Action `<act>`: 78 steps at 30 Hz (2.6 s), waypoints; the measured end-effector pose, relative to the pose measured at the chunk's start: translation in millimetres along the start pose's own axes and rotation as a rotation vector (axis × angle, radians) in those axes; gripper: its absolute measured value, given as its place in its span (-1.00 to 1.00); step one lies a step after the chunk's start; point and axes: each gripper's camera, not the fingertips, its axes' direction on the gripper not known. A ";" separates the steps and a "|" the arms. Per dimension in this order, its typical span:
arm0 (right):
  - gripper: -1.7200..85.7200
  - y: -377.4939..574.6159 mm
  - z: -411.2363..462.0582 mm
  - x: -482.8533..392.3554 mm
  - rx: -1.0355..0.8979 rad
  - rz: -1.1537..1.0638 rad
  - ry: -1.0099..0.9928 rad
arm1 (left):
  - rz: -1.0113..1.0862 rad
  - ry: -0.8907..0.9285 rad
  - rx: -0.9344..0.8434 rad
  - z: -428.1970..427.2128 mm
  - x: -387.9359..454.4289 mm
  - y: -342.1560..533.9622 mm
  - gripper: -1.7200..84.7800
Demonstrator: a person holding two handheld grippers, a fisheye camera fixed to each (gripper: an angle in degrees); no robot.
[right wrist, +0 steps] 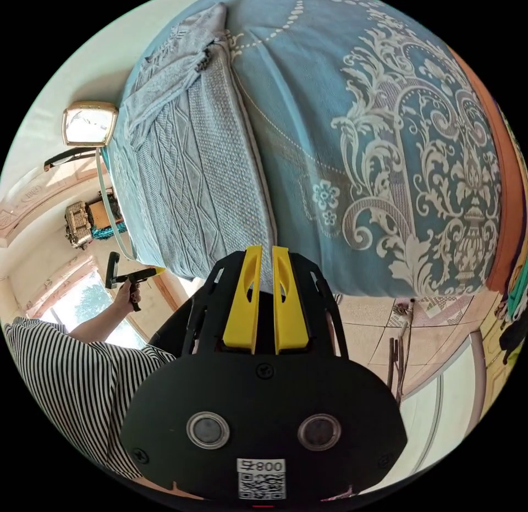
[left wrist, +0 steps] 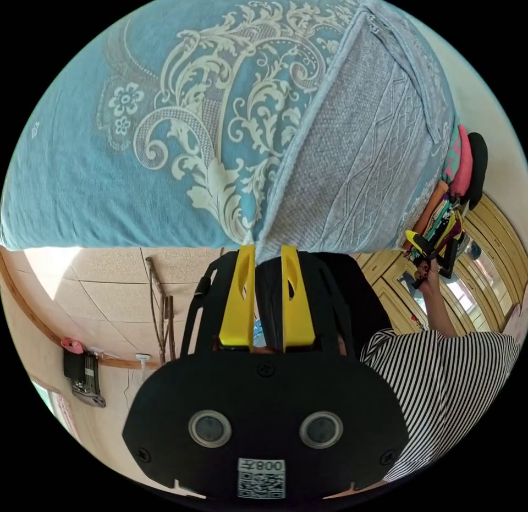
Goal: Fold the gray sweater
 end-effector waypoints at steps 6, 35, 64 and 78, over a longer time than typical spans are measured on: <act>-0.85 50.3 26.4 14.4 -0.089 0.024 0.028 | 0.003 -0.002 -0.095 46.2 -26.3 -3.9 -0.76; -0.81 142.9 156.4 40.5 -0.226 -0.094 -0.031 | 0.029 -0.097 -0.156 120.1 -80.9 -6.8 -0.91; -0.93 144.4 120.1 34.1 -0.328 -0.076 -0.165 | 0.033 0.178 0.009 44.9 -108.1 73.4 -0.93; -0.92 72.4 91.6 50.0 -0.352 0.053 -0.288 | 0.006 0.292 0.122 -4.9 -113.3 31.0 -0.93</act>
